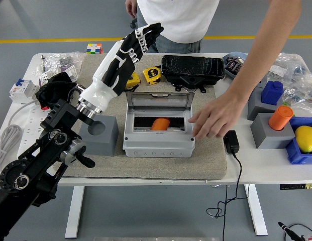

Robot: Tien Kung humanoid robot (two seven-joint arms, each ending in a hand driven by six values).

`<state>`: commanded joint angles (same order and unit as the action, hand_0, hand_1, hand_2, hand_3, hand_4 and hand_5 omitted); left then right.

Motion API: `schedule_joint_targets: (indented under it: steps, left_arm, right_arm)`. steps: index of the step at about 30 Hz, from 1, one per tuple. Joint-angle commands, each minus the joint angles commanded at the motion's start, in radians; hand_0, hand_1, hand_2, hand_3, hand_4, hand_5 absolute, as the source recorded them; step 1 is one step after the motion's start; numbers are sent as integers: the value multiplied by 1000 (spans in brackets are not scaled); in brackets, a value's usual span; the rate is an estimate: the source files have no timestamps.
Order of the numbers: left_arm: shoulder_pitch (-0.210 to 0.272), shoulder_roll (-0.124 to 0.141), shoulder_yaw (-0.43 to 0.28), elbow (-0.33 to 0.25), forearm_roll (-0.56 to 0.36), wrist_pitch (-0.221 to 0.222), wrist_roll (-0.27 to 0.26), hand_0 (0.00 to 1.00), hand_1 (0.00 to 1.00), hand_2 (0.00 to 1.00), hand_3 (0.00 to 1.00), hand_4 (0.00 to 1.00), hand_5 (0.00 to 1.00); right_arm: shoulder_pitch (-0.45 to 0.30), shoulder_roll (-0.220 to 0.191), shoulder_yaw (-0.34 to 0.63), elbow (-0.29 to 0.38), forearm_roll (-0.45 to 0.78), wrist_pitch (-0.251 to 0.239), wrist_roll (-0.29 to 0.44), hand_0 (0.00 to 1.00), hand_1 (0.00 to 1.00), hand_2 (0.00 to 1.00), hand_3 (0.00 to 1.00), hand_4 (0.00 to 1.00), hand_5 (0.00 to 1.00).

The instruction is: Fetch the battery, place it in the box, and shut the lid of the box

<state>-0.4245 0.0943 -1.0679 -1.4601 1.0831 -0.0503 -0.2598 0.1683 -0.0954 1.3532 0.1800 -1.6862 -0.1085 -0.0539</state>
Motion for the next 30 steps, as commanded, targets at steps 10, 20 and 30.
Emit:
schedule_joint_targets:
  steps: [10, 20, 30]
  left_arm:
    - [-2, -2, 2, 7, 4, 3, 4, 998, 973, 900, 867, 998, 998]
    - [1, 0, -51, 54, 101, 11, 45, 998, 908, 824, 820, 998, 998]
    - [2, 16, -142, 67, 461, 63, 129, 998, 937, 809, 757, 998, 998]
  right_arm:
    - [3, -1, 4, 0, -2, 0, 0, 864, 812, 780, 826, 998, 998]
    - [2, 2, 10, 0, -5, 0, 0, 865, 811, 780, 825, 998, 998]
    - [2, 3, 13, 0, -2, -1, 0, 865, 811, 779, 832, 998, 998]
